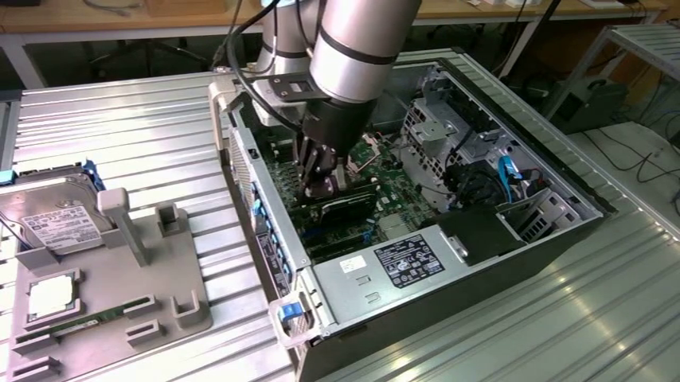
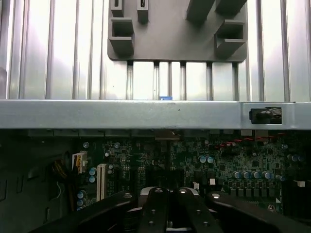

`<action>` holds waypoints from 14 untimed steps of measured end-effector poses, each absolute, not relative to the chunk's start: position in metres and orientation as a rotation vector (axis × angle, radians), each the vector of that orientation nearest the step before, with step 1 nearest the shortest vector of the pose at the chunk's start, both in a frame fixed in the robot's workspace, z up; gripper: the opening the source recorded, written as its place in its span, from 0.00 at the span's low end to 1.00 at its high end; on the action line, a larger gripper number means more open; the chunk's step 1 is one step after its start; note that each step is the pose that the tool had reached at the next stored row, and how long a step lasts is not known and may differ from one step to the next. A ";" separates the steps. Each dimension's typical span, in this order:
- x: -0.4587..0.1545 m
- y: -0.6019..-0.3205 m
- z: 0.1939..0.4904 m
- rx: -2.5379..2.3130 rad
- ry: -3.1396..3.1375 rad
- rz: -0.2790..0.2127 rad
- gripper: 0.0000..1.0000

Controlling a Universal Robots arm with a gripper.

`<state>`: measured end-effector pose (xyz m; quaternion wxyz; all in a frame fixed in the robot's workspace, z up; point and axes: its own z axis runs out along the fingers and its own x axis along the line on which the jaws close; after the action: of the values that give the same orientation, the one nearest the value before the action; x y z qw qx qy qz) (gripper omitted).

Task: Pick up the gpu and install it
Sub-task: 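Press down on the gpu until it lock into place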

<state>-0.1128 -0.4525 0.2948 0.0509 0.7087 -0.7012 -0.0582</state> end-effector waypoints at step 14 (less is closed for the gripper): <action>-0.095 -0.452 0.295 2.064 -2.044 -0.341 0.11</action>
<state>-0.0949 -0.4522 0.2948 0.1080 0.7016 -0.6948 -0.1159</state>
